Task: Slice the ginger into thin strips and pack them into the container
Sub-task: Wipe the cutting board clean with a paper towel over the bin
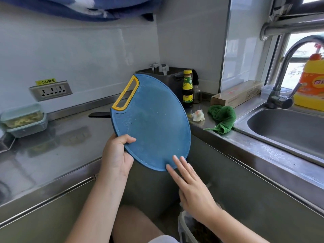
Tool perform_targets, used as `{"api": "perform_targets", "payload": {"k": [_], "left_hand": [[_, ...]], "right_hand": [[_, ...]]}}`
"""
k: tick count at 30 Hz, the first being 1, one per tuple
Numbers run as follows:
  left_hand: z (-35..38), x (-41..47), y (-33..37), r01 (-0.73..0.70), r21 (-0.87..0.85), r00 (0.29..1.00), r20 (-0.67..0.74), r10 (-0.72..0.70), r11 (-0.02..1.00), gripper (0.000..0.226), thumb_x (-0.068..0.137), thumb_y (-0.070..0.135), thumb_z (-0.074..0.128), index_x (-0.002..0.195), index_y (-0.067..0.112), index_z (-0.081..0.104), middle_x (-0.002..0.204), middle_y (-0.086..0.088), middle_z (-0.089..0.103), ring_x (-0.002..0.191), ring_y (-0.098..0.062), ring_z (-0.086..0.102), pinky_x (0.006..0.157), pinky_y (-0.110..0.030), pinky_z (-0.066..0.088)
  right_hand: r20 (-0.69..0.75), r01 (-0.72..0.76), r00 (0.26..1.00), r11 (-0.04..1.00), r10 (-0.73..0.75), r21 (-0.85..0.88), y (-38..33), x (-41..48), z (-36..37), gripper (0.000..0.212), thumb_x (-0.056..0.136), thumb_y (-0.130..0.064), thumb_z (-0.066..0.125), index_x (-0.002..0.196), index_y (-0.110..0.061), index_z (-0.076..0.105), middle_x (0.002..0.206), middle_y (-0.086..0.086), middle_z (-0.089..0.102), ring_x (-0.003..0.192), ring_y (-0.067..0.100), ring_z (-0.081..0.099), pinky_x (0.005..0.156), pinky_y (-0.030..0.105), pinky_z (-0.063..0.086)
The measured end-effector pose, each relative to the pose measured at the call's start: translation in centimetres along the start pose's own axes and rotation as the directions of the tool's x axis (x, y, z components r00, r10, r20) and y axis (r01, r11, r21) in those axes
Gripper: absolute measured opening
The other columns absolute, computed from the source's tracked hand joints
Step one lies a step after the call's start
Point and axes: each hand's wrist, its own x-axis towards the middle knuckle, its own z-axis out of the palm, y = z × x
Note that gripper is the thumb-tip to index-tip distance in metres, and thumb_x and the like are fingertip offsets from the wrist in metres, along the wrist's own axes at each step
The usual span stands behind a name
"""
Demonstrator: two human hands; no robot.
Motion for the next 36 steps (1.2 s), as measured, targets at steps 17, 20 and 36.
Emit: {"api": "perform_targets", "payload": {"k": [17,20,36], "left_hand": [[-0.1,-1.1,-1.1,0.041,0.067,0.997,0.058,-0.045,0.997,0.047,0.08,-0.019,0.034,0.092,0.013,0.066,0.086,-0.001,0.075,0.084,-0.023,0.07,0.075,-0.038,0.053],[-0.4,-1.0,-2.1,0.041,0.075,0.999,0.031,-0.043,0.996,0.045,0.079,-0.018,0.037,0.094,0.013,0.066,0.09,-0.002,0.074,0.092,-0.025,0.067,0.08,-0.039,0.053],[0.5,-1.0,-3.6,0.077,0.008,0.997,-0.028,-0.077,0.997,0.041,0.08,-0.016,0.04,0.093,0.013,0.066,0.083,0.0,0.075,0.087,-0.023,0.068,0.071,-0.035,0.053]], "right_hand": [[0.067,-0.703,0.711,0.707,0.7,0.083,6.3,0.0,-2.2,0.035,0.074,0.015,0.057,0.089,-0.013,0.069,0.09,-0.002,0.054,0.072,0.015,0.056,0.06,0.018,0.04],[0.099,-0.723,0.684,0.69,0.723,-0.037,6.2,0.4,-2.8,0.004,0.083,-0.021,0.07,0.086,-0.023,0.071,0.086,-0.003,0.067,0.085,0.021,0.063,0.07,0.026,0.046],[-0.108,-0.408,0.912,0.905,0.396,-0.121,2.5,-2.8,1.1,0.085,0.061,0.005,0.076,0.138,-0.021,0.052,0.146,0.016,0.042,0.133,0.042,0.04,0.102,0.047,0.029]]}}
